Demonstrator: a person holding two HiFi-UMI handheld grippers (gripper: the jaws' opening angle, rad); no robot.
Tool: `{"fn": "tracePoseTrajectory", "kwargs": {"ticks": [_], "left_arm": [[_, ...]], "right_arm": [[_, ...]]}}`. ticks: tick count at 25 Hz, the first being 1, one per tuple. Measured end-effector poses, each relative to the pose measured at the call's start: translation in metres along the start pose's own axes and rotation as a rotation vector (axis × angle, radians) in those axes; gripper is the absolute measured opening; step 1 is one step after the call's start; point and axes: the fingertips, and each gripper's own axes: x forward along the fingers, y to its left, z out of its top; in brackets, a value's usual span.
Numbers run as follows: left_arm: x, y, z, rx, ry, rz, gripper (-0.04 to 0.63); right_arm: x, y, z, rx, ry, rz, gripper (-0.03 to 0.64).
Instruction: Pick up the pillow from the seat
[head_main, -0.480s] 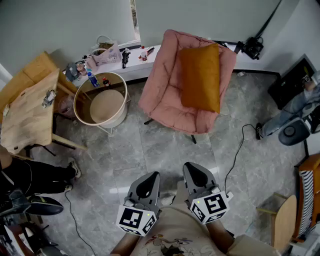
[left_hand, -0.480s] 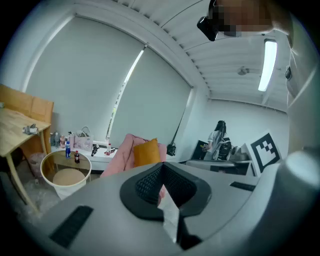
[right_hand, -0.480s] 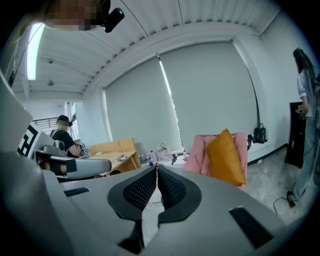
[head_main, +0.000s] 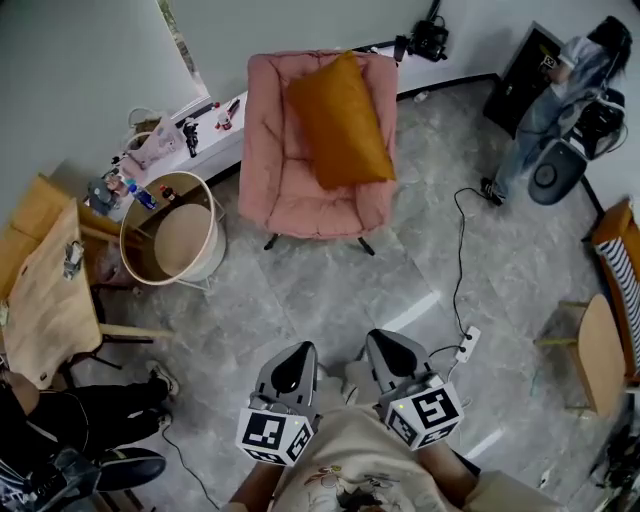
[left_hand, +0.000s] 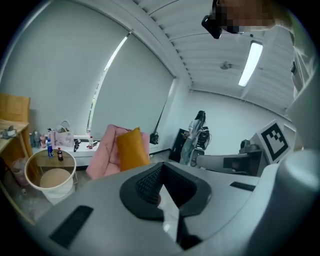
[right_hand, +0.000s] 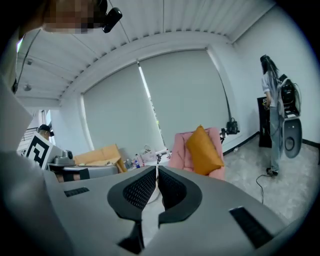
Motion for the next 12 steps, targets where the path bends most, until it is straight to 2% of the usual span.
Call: {"fn": "tracePoseTrajectory", "kwargs": {"ticks": [5,12], "left_arm": [[0.034,-0.053,0.003,0.060,0.021,-0.095,0.005],[0.081,-0.114,0.019,0.126,0.013,-0.138,0.005]], "right_arm": [[-0.022,-0.045,0.024,-0.001,-0.074,-0.057,0.031],[-0.045,-0.112,0.041,0.041,-0.129,-0.062,0.031]]}}
